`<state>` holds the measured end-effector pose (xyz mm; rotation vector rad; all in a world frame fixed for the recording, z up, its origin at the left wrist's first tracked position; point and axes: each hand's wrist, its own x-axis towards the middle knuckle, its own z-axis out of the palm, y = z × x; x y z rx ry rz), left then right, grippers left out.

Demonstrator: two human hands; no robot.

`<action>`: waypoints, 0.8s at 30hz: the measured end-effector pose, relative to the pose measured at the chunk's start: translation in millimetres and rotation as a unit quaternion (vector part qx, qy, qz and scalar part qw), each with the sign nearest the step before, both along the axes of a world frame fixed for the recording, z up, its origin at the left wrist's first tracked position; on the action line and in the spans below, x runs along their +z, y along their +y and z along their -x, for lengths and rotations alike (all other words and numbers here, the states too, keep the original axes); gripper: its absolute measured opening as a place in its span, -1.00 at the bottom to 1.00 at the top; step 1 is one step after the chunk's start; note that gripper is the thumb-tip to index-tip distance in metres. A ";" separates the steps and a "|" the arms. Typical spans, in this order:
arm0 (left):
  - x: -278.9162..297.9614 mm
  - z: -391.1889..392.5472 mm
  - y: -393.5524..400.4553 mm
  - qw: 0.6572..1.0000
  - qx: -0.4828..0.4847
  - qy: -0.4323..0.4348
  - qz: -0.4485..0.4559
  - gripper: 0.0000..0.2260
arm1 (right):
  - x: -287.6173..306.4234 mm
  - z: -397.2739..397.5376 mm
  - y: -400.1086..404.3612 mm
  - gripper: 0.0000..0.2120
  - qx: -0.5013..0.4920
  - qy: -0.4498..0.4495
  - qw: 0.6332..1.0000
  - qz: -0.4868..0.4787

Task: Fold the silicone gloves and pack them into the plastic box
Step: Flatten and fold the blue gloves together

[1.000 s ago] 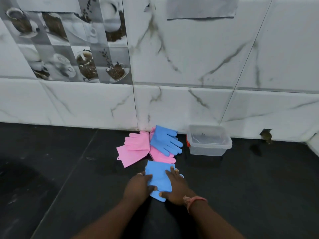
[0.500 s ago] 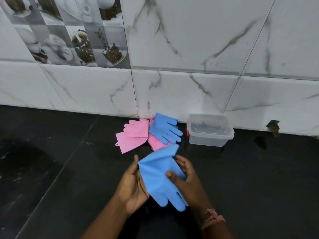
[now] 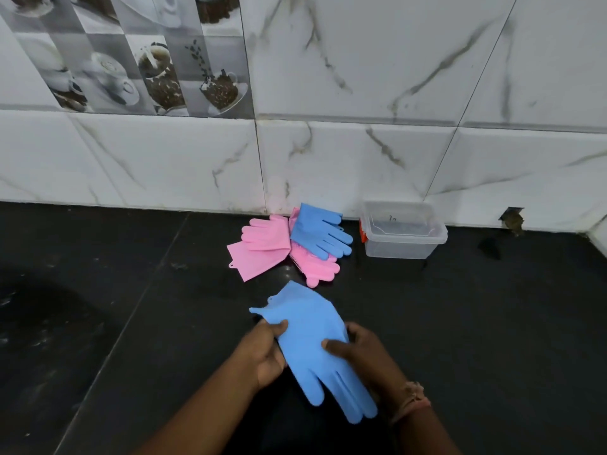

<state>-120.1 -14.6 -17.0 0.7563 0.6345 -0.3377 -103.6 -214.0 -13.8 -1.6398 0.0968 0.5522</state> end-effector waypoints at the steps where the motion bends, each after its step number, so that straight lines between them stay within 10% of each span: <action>1: 8.7 -3.6 1.4 0.999 0.006 -0.035 -0.008 -0.64 | 9.8 -1.5 2.0 -0.78 -0.011 -0.057 0.998 0.002; 8: 67.7 -0.5 28.8 0.917 -0.045 -0.348 -0.188 -0.75 | 58.8 -22.0 -1.8 -0.82 -0.082 -0.370 0.914 0.143; 11: 47.7 11.1 21.4 0.907 -0.107 -0.286 -0.290 -0.74 | 38.8 -23.2 -3.7 -0.88 -0.129 -0.260 0.929 0.228; 15: -12.2 48.2 3.7 0.935 -0.175 -0.037 -0.306 -0.83 | -18.3 6.7 -14.2 -0.44 -0.036 -0.138 0.919 0.369; 24: -34.1 58.7 -25.7 0.928 -0.164 -0.006 -0.334 -0.59 | -28.1 25.2 -13.1 -0.64 -0.158 -0.062 0.973 0.156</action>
